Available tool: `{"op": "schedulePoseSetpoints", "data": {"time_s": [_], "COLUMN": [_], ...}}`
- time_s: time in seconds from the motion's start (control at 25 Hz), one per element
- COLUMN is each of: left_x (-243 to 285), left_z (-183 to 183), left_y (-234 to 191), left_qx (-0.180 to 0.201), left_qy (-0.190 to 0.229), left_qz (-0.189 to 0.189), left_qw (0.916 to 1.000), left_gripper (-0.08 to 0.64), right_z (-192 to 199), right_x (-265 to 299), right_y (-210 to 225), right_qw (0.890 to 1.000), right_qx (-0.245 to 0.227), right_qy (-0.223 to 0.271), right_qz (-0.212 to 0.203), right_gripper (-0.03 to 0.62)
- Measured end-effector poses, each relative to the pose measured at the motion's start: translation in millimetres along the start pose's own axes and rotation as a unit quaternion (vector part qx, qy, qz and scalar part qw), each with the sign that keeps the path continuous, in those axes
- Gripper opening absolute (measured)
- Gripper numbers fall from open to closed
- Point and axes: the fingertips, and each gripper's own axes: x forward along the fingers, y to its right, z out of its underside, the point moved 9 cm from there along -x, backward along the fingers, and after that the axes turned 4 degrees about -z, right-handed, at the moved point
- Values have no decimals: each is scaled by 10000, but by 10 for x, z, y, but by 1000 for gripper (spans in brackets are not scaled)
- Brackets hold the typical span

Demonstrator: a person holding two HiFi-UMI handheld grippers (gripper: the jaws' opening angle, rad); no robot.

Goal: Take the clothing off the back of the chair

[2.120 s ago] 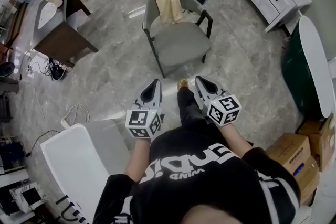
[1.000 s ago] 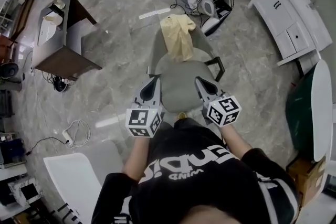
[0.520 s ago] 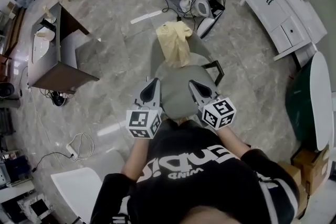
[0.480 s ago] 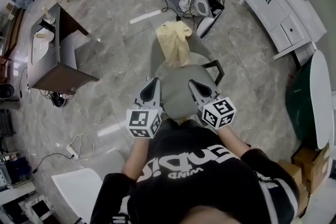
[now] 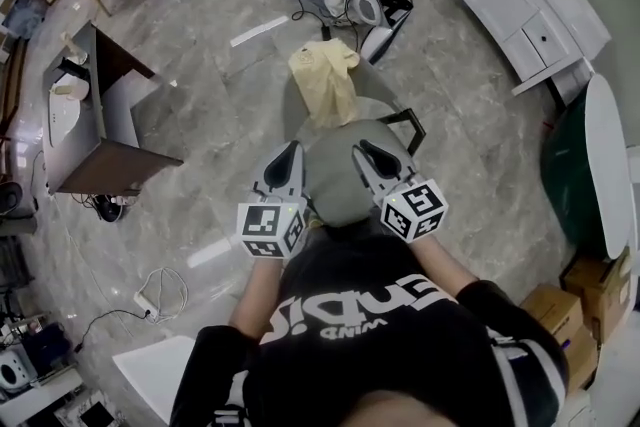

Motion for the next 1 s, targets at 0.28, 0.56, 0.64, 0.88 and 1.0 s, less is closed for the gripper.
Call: {"op": "schedulePoseSetpoints", "data": {"time_s": [0.28, 0.56, 0.64, 0.88, 1.0], "left_x": [163, 347, 401, 599, 668], "left_z": [-16, -79, -87, -53, -41], "left_y": [10, -16, -45, -136, -202], "left_qx": [-51, -57, -64, -88, -93], "left_qy": [-4, 37, 31, -67, -124], "left_qz": [-85, -160, -159, -141, -135], "left_qw": [10000, 9998, 9998, 9998, 9998], "left_gripper": [15, 15, 15, 15, 15], "right_z": [-47, -73, -55, 58, 128], "right_x": [122, 411, 551, 1118, 1418], "right_y": [210, 485, 584, 1017, 1234], "right_qw": [9999, 9996, 9996, 9984, 9968], "right_qx": [-16, -35, -57, -61, -85], "right_qy": [-68, -203, -261, -519, -671], "right_qz": [-99, -169, -133, 217, 431], "right_gripper": [238, 244, 244, 244, 244]}}
